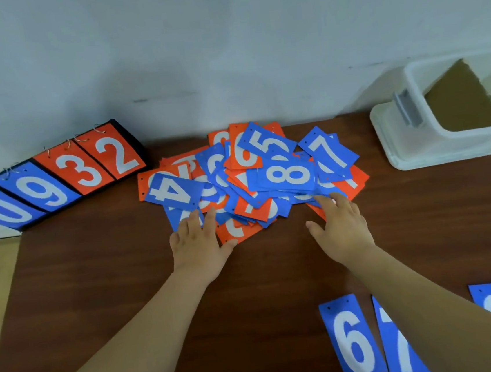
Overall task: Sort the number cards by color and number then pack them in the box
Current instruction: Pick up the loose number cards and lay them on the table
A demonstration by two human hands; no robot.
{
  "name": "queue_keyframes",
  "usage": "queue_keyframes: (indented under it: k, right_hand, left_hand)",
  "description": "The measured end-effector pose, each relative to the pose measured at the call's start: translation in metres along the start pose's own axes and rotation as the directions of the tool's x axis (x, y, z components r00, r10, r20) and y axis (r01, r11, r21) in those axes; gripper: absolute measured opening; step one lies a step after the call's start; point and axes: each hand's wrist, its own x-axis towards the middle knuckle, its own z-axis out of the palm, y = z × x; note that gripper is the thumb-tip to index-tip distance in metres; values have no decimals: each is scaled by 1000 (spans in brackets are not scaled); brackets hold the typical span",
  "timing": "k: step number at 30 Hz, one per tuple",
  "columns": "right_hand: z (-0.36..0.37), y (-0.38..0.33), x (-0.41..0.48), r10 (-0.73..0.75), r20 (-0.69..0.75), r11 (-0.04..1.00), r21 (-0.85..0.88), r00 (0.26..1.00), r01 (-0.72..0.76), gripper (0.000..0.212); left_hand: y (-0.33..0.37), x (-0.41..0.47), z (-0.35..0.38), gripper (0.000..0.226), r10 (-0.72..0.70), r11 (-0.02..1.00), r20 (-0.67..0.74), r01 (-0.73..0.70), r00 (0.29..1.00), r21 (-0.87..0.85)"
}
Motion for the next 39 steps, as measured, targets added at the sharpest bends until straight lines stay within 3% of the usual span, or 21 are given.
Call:
queue_keyframes:
  k: [8, 13, 17, 20, 23, 25, 28, 31, 34, 39]
  right_hand:
    - [14, -52, 59, -30, 86, 990, -132, 996, 41, 73]
    - [36, -61, 73, -24, 112, 981, -189, 993, 45, 74]
    - [42, -66, 50, -115, 101, 961, -242, 988, 137, 69]
    - [42, -65, 41, -179, 88, 965, -180, 980, 192, 51]
    - [35, -63, 55, -176, 78, 978, -102, 981, 184, 38]
    - [28, -64, 69, -152, 102, 984, -83, 983, 161, 40]
    - [20, -69, 85, -137, 142, 978, -140, 980, 157, 50]
    - [14, -73, 87, -130, 109, 968, -201, 986, 150, 51]
    - [14, -73, 82, -97, 110, 959, -257, 989, 123, 56]
    - [18, -71, 71, -15, 153, 973, -224, 988, 49, 64]
  left_hand:
    - [-46, 58, -18, 86, -202, 972, 20, 203, 979, -119]
    - [-49, 66, -8, 80, -107, 994, 83, 107, 991, 2]
    - [-58, 33, 11, 80, -26, 999, 117, 23, 993, 28]
    - [-64, 5, 21, 77, 33, 999, 144, -36, 989, 23]
    - [-70, -4, 22, 62, 38, 999, 65, -35, 997, -41]
    - [-75, 6, 16, 56, 27, 993, -16, -29, 1000, -111]
    - [-81, 39, -4, 68, 61, 991, -58, -67, 996, -113]
    - [-85, 71, -25, 82, 189, 982, 41, -190, 981, 14]
    - [-88, 87, -35, 82, 325, 933, 140, -341, 935, 118]
    - [-94, 90, -37, 73, 351, 910, 191, -382, 917, 161]
